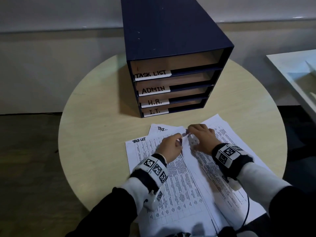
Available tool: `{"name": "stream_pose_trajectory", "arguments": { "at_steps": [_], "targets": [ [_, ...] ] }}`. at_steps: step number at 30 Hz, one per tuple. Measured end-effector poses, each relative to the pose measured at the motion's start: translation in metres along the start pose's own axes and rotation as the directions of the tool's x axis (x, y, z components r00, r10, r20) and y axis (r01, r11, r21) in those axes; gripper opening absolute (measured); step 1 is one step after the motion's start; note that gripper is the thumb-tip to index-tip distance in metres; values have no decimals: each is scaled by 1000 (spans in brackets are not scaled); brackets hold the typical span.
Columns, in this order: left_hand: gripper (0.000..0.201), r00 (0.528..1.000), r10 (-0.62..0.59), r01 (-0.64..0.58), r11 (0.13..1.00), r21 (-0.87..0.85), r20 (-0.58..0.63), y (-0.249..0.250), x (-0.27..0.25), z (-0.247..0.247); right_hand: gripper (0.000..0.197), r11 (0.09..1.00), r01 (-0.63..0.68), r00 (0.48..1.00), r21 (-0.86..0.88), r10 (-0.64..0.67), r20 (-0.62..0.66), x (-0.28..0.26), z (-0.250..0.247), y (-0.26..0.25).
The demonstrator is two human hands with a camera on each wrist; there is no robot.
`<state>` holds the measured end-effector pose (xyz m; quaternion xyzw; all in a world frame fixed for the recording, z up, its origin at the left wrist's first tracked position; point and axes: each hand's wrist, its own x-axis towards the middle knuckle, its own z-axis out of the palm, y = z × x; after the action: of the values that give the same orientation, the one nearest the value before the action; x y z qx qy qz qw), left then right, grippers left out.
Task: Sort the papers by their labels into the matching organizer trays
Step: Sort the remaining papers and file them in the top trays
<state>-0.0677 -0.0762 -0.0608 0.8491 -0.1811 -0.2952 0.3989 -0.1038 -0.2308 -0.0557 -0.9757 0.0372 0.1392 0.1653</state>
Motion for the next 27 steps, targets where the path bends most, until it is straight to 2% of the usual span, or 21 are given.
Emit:
{"name": "stream_pose_trajectory", "arguments": {
  "at_steps": [1, 3, 4, 6, 8, 10, 12, 14, 16, 18, 20, 22, 24, 27],
  "targets": [
    [18, 1000, 20, -20, 999, 27, -1, -1, 0, 1, 36, 1000, -1, 999, -13, 0, -45, 0, 1, 4],
    [34, 1000, -19, 20, 999, 28, -14, -7, 6, 3, 17, 1000, 10, 983, 12, -8, -183, -1, 6, 12],
    [46, 996, -80, 80, 997, -3, -25, -11, 11, 4, 10, 999, 21, 966, 31, -13, -256, -3, 8, 16],
    [60, 975, -223, 219, 969, -112, -19, -14, 18, 5, 12, 998, 35, 930, 56, -12, -367, -6, 15, 22],
    [63, 951, -305, 309, 921, -237, 54, -13, 24, 8, 7, 996, 15, 931, 92, 19, -364, -6, 18, 24],
    [62, 935, -344, 354, 895, -271, 86, -10, 28, 16, 8, 992, -8, 947, 127, 49, -318, -7, 17, 23],
    [63, 939, -339, 344, 920, -186, 60, -11, 31, 26, 10, 991, -22, 955, 130, 60, -291, -7, 16, 20],
    [46, 950, -311, 312, 949, -37, 21, -12, 34, 35, 10, 990, -13, 957, 138, 52, -286, -6, 15, 18],
    [35, 963, -268, 268, 963, 7, -19, -14, 35, 34, 8, 991, 6, 950, 134, 36, -310, -3, 13, 18],
    [46, 963, -269, 269, 962, -45, -15, -17, 37, 18, 7, 993, 2, 933, 118, 40, -357, 1, 7, 18],
    [55, 956, -287, 282, 956, -83, -62, -22, 44, -10, 6, 989, -17, 913, 147, 76, -401, 6, -1, 17],
    [51, 958, -267, 262, 963, -56, -105, -22, 47, -43, 7, 980, -2, 902, 201, 88, -422, 13, -9, 13],
    [43, 963, -235, 237, 972, -4, -128, -22, 43, -65, 5, 967, 82, 907, 240, 27, -420, 18, -13, 2],
    [36, 963, -236, 239, 971, 4, -131, -32, 34, -68, 9, 959, 156, 942, 235, -73, -329, 20, -9, -18]
  ]
}}
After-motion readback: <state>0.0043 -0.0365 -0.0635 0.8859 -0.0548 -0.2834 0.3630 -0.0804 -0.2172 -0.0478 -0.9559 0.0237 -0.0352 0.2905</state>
